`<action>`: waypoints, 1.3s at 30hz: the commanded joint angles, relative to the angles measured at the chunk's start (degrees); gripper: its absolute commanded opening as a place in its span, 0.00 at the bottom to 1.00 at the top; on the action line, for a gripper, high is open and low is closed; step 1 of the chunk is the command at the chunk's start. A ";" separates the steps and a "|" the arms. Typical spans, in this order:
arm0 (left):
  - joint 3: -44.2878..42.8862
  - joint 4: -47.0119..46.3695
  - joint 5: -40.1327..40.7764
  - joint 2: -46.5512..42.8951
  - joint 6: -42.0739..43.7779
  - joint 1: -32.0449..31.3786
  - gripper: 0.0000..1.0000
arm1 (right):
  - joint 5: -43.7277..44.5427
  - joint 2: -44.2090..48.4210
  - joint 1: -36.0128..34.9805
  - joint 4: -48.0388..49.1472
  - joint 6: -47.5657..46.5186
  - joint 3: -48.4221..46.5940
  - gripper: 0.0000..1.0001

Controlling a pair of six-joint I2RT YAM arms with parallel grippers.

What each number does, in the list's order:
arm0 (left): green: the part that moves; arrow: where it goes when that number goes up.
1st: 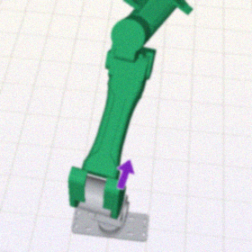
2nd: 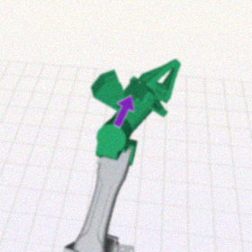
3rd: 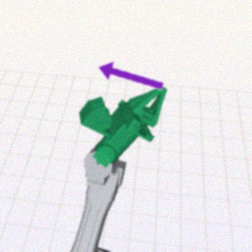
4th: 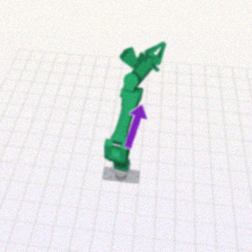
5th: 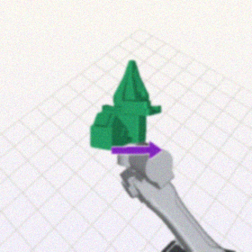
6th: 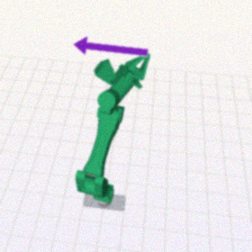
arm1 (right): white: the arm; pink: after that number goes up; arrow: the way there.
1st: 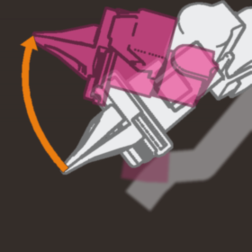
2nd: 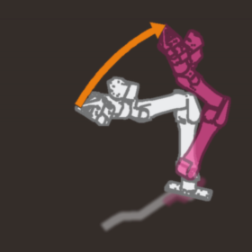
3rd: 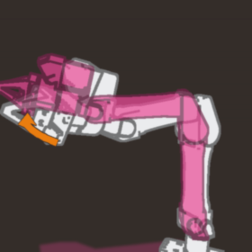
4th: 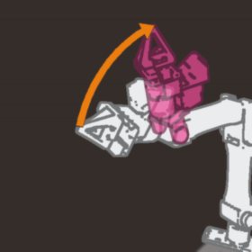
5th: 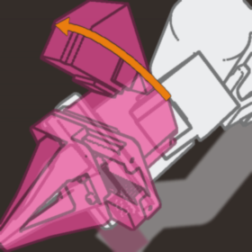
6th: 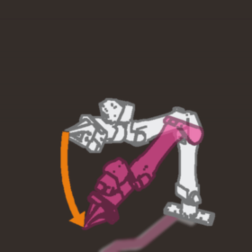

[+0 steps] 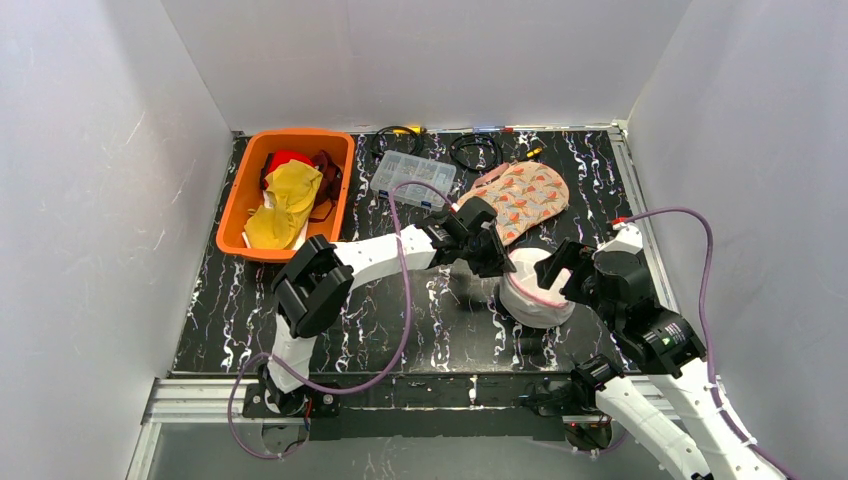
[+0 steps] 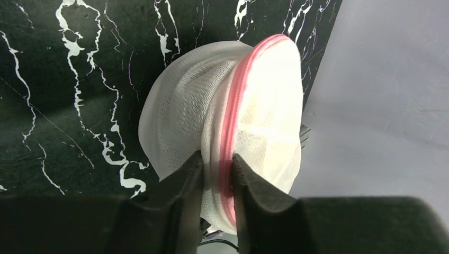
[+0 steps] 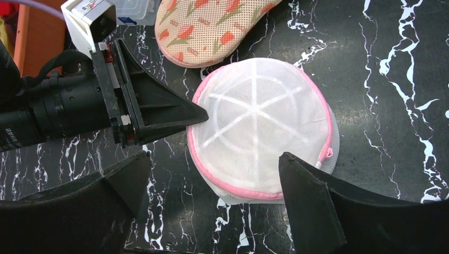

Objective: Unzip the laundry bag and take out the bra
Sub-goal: Move the laundry bag to the center of the board.

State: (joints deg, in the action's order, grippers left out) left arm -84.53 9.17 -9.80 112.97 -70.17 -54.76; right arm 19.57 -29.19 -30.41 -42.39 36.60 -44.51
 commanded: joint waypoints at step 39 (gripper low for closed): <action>52.95 14.62 36.67 -77.84 3.74 0.93 0.43 | -29.67 -14.62 -4.67 45.48 11.80 18.38 0.99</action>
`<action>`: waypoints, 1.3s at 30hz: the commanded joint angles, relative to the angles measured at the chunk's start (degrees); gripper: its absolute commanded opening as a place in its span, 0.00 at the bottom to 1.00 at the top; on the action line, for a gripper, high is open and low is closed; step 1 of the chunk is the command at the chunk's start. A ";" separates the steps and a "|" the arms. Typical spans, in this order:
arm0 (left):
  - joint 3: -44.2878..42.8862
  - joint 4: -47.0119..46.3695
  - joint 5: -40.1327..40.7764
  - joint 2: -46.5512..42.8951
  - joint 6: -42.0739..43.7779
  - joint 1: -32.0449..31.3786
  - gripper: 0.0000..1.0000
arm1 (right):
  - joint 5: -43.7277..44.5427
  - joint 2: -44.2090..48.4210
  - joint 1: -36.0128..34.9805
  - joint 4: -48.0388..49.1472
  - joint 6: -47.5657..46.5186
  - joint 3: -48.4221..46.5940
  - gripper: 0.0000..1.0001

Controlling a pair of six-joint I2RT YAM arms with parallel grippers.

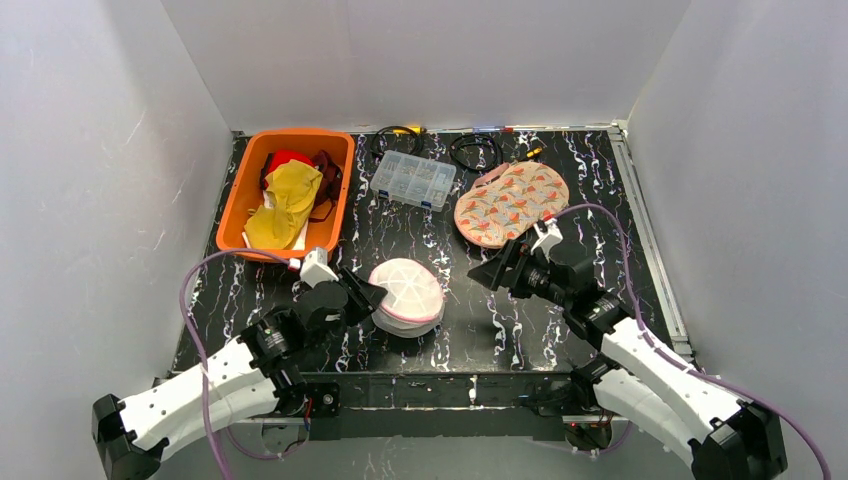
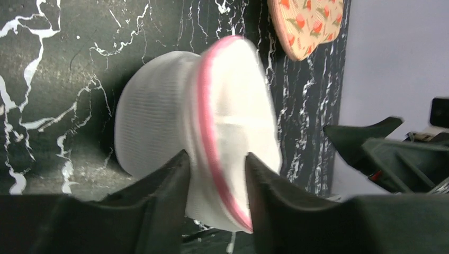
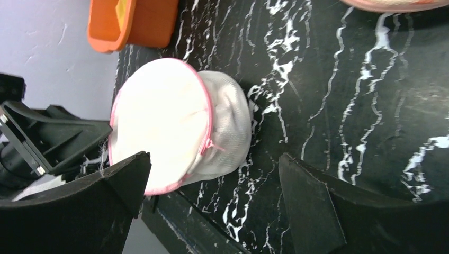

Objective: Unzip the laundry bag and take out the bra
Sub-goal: Move the laundry bag to the center of the board, then unzip the laundry bag at the center of the board.

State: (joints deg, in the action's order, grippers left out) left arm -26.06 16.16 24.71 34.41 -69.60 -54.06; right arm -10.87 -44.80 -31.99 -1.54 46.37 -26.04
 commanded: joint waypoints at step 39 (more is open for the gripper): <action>-2.12 7.71 -14.05 0.23 -10.34 0.01 0.63 | 18.53 -14.41 -22.37 10.51 5.91 -6.52 0.87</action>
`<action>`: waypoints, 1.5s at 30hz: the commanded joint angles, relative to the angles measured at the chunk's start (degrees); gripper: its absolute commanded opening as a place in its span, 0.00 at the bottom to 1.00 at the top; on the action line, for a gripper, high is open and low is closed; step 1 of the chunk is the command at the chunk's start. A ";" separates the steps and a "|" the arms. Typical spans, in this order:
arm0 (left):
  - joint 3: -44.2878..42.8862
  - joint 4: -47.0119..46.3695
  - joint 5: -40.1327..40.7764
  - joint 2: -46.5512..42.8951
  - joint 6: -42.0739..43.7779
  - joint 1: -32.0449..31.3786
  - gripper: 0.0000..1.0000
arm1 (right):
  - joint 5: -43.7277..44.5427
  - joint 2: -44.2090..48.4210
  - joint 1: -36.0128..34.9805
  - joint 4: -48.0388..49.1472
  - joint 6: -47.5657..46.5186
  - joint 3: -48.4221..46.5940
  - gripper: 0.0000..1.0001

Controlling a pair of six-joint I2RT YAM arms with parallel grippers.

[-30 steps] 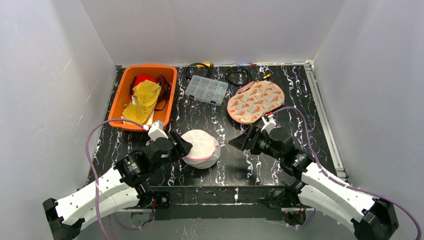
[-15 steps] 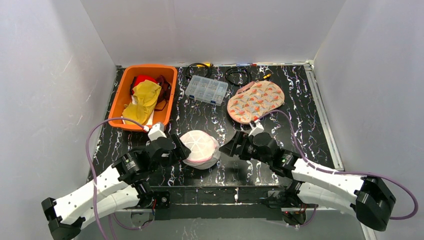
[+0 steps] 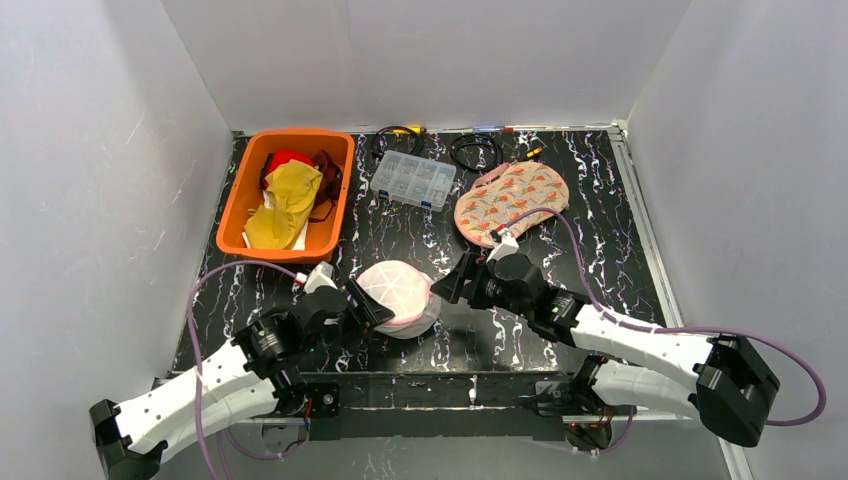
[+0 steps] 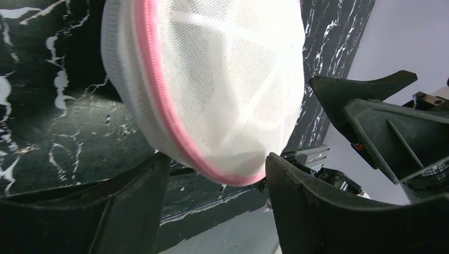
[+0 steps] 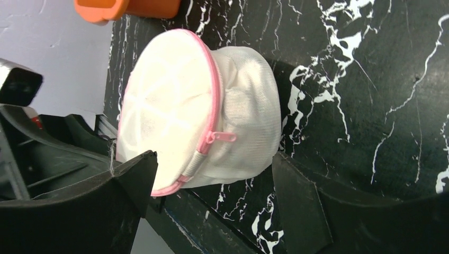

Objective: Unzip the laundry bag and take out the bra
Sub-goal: Unzip the laundry bag at the center of the board.

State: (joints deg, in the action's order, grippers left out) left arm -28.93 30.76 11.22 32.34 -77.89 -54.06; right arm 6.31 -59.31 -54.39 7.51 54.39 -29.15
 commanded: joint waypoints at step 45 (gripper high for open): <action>-13.09 -39.16 -58.57 13.67 45.22 10.78 0.00 | -32.42 28.06 21.52 -8.38 -18.53 -1.74 0.99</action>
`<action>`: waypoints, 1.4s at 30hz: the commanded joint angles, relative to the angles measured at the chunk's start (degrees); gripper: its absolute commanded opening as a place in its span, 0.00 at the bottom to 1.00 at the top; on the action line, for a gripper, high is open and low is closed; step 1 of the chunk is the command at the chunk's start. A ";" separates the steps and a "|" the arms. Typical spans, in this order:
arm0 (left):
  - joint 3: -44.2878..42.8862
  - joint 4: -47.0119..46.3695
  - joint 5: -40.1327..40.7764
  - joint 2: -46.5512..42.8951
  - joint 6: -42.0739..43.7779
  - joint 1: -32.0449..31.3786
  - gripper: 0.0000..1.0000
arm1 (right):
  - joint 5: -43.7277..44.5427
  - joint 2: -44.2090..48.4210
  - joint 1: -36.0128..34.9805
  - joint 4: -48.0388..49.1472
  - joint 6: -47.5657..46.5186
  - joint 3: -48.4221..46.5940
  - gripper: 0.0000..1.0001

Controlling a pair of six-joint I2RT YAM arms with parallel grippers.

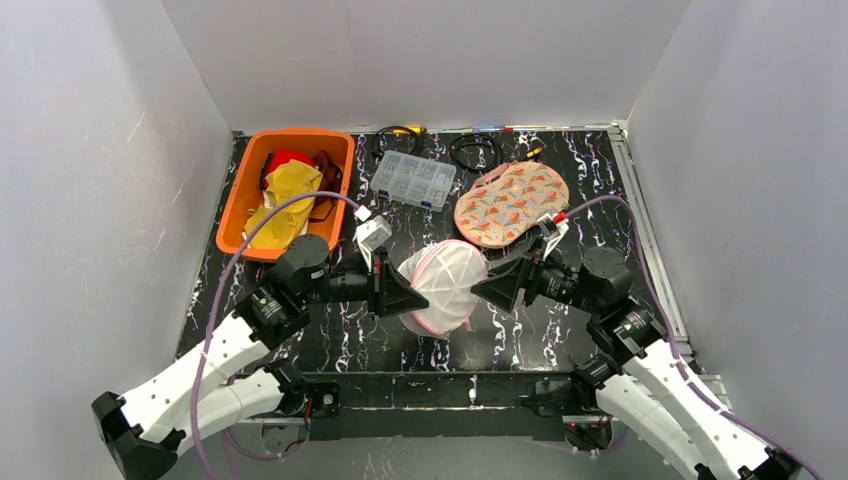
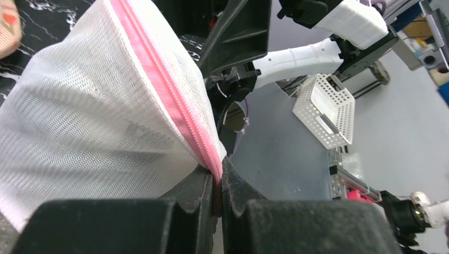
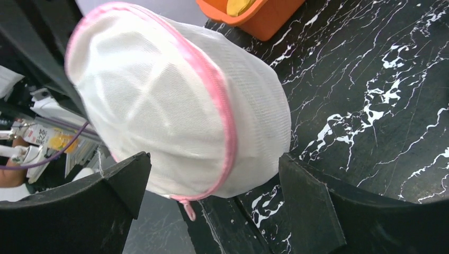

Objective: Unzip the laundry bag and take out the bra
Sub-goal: Unzip the laundry bag at the center of the board.

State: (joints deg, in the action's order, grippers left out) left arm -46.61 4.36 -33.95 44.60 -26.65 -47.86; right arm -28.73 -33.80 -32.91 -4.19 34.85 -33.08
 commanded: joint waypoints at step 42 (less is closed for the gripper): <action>8.88 -31.44 -23.78 5.68 -18.78 7.05 0.00 | -13.54 1.35 0.01 46.84 25.06 16.59 0.65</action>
State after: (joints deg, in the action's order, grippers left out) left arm -36.18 -24.23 -55.75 51.27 -44.64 -40.99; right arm -39.66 -32.36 -32.91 31.88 55.27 -15.62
